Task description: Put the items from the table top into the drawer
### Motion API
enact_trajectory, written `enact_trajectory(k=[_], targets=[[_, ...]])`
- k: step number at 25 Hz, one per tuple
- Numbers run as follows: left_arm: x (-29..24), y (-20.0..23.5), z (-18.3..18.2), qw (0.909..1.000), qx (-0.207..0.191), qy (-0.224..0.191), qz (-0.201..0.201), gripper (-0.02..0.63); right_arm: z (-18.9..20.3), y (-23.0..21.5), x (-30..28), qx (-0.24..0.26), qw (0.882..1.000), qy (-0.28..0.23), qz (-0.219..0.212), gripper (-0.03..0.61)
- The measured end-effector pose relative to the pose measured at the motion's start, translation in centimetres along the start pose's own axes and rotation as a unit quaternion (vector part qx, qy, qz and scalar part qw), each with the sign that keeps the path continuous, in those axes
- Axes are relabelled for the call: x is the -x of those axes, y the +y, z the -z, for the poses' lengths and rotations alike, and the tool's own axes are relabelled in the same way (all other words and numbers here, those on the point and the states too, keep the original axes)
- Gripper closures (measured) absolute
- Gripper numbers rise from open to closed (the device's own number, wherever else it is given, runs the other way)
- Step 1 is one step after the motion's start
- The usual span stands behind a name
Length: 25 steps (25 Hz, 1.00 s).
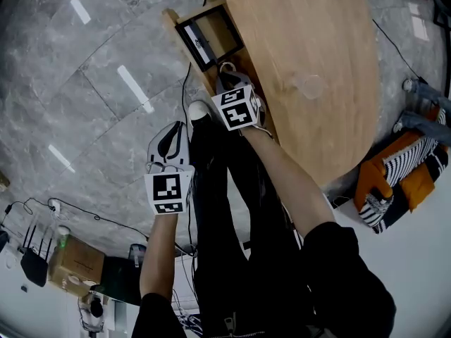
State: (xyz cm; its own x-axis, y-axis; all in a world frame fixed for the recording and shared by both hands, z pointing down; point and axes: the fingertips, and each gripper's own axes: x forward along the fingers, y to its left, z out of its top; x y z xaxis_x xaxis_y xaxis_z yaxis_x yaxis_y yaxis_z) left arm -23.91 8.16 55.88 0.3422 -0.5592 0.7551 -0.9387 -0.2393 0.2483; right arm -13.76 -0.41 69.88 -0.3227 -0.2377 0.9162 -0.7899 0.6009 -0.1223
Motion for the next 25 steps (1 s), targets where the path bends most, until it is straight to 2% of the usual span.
enact_trajectory(k=[4,10,25], targets=[[-0.3,0.7,-0.1,1.0,0.002,0.002,-0.003,0.588,0.0,-0.7,-1.3,-0.015,1.0,0.017,0.001,0.545],[-0.4,1.5,-0.6,0.9999,0.011,-0.001,-0.007,0.588,0.7,-1.1,-2.4,-0.007,0.999,0.037,0.003,0.545],[-0.5,1.5,0.4,0.9997,0.024,0.008,-0.008,0.588,1.8,-0.7,-4.5,-0.036,0.997,0.052,-0.035,0.544]])
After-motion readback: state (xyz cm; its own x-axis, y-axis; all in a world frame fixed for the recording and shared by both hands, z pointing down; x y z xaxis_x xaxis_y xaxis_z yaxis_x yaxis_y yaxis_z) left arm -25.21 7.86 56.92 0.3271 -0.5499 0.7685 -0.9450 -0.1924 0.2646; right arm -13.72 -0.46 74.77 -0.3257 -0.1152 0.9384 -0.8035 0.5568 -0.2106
